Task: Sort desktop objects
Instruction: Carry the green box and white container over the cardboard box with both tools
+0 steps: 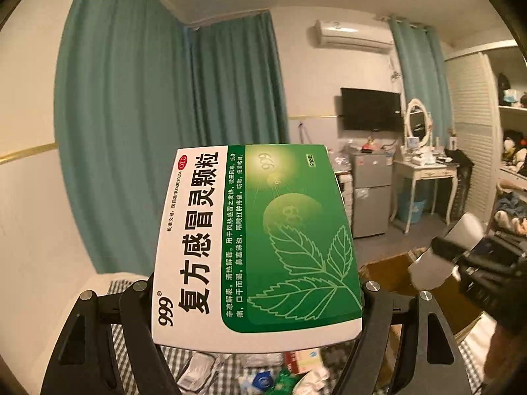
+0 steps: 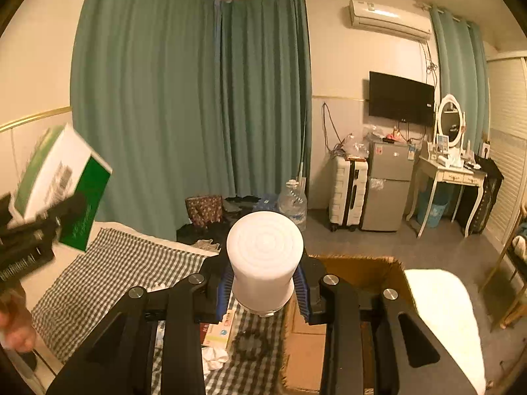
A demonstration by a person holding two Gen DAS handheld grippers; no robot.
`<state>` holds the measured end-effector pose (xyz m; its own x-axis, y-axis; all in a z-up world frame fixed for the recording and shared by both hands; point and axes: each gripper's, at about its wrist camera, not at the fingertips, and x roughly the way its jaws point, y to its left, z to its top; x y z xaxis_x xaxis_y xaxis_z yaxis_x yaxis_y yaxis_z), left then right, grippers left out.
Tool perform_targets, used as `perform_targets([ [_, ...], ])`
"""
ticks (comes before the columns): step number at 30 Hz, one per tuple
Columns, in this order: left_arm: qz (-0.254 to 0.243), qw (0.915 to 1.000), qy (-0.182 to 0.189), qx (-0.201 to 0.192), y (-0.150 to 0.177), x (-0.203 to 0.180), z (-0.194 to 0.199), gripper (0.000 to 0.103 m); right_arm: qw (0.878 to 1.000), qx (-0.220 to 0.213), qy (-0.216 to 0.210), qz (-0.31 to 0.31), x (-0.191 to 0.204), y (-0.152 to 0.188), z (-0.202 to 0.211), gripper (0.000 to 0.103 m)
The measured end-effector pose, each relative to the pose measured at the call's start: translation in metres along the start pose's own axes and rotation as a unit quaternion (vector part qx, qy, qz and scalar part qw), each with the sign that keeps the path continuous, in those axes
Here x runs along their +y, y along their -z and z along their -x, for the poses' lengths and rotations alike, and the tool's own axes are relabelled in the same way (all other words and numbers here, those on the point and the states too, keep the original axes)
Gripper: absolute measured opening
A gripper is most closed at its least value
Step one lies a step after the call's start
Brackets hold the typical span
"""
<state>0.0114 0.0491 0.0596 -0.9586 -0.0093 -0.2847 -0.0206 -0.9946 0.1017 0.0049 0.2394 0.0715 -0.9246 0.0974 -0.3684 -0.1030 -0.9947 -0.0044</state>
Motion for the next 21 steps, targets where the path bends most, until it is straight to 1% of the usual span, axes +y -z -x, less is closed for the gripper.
perform_targets([
  [2, -0.015, 0.9996, 0.020, 0.010, -0.007, -0.010, -0.001, 0.078, 1.000, 0.006, -0.003, 0.000, -0.006, -0.004, -0.003, 0.032],
  [4, -0.043, 0.9980, 0.040, 0.024, -0.012, -0.021, -0.001, 0.078, 1.000, 0.010, -0.002, -0.002, -0.013, -0.007, -0.002, 0.032],
  [7, -0.081, 0.9945, 0.061, 0.027, -0.018, -0.043, -0.008, 0.078, 1.000, 0.027, 0.007, -0.011, -0.030, -0.011, -0.004, 0.032],
  [9, -0.070, 0.9932, 0.087, 0.033, -0.021, -0.053, -0.016, 0.078, 0.999, 0.033, 0.020, -0.011, -0.042, -0.012, -0.003, 0.032],
  [11, -0.061, 0.9933, 0.093, 0.031, -0.018, -0.065, -0.026, 0.078, 0.999, 0.032, 0.042, -0.005, -0.056, -0.015, -0.001, 0.032],
  [15, -0.051, 0.9929, 0.102, 0.035, -0.008, -0.087, -0.049, 0.078, 0.997, 0.042, 0.063, -0.013, -0.076, -0.013, 0.001, 0.032],
  [18, -0.079, 0.9916, 0.100, 0.021, 0.004, -0.106, -0.053, 0.078, 0.996, 0.054, 0.074, -0.017, -0.088, -0.008, 0.003, 0.032],
  [20, -0.090, 0.9891, 0.113, 0.030, 0.012, -0.118, -0.060, 0.078, 0.995, 0.061, 0.078, -0.020, -0.093, -0.003, 0.004, 0.032],
  [21, -0.086, 0.9881, 0.122, 0.035, 0.014, -0.123, -0.064, 0.078, 0.994, 0.067, 0.078, -0.023, -0.097, -0.001, 0.002, 0.032],
])
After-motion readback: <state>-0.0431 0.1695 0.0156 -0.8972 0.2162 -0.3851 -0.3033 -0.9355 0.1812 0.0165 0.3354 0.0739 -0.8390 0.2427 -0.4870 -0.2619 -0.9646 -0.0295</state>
